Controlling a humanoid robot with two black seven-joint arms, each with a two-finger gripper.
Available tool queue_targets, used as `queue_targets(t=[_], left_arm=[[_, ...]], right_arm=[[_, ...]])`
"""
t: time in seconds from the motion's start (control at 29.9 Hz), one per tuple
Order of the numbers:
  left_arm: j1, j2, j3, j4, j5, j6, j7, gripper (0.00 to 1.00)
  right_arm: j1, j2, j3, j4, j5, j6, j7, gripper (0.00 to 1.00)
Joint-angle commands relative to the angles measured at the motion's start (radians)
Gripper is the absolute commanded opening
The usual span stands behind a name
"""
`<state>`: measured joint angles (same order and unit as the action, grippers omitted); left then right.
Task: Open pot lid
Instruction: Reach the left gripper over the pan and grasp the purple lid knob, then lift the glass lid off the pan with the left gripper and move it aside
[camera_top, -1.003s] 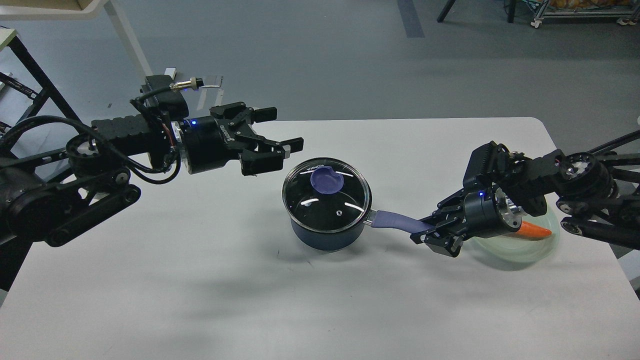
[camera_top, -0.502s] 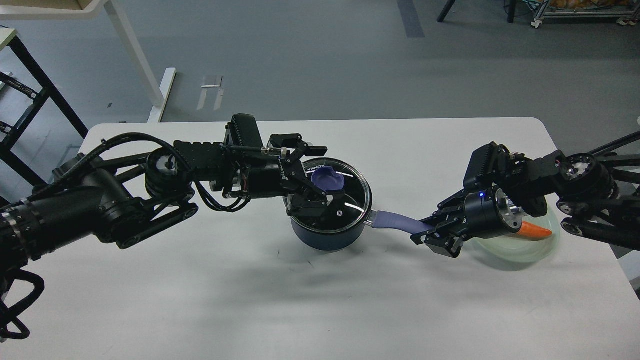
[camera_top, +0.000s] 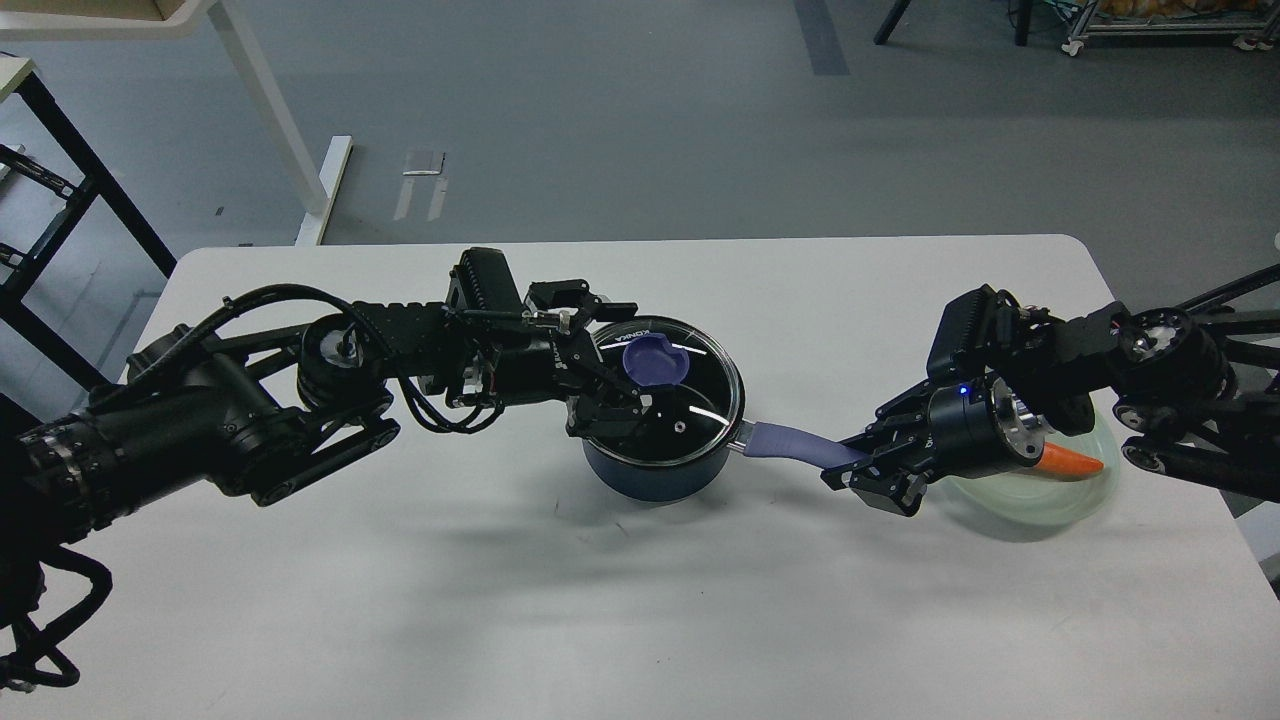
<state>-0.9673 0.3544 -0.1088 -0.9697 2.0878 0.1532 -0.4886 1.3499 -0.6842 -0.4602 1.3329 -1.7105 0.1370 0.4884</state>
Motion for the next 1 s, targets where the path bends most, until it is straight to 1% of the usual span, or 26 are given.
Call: queue_targets(t=[0.0,0.33,0.47,0.57,0.6,0.67,0.7,0.8,0.84,0.9,0.97], left_arm=[[0.007,-0.002,0.000,0.002,0.000,0.000,0.000,0.99],[0.019,-0.020,0.000,0.031,-0.011,0.002,0.000,0.97],[0.019,-0.028,0.000,0.032,-0.012,0.002,0.000,0.94],[0.019,-0.031,0.000,0.032,-0.014,0.005,0.000,0.84],[0.019,-0.032,0.000,0.032,-0.015,0.006,0.000,0.80],[0.019,-0.034,-0.002,0.034,-0.014,0.014,0.000,0.66],[0.019,-0.037,0.000,0.034,-0.014,0.022,0.000,0.62],[0.019,-0.037,0.000,0.034,-0.015,0.029,0.000,0.56],[0.019,-0.037,0.000,0.034,-0.014,0.029,0.000,0.51],[0.018,-0.037,0.000,0.034,-0.014,0.031,0.000,0.45],[0.016,-0.038,-0.002,0.032,-0.015,0.031,0.000,0.43]], right_arm=[[0.000,0.000,0.000,0.000,0.000,0.000,0.000,0.34],[-0.002,-0.001,0.000,0.000,0.002,0.000,0.000,0.35],[-0.003,-0.001,0.000,0.000,0.002,0.000,0.000,0.35],[-0.006,-0.001,0.000,0.000,0.002,-0.002,0.000,0.35],[-0.006,-0.001,0.000,0.000,0.003,-0.002,0.000,0.35],[-0.008,-0.001,0.000,0.000,0.003,-0.002,0.000,0.35],[-0.008,-0.003,0.000,0.000,0.003,-0.002,0.000,0.35],[-0.009,-0.003,0.000,0.000,0.003,-0.004,0.000,0.35],[-0.009,-0.003,0.000,0.000,0.003,-0.004,0.000,0.35],[-0.009,-0.003,0.000,0.000,0.003,-0.004,0.000,0.35],[-0.009,-0.003,0.000,0.000,0.003,-0.004,0.000,0.35]])
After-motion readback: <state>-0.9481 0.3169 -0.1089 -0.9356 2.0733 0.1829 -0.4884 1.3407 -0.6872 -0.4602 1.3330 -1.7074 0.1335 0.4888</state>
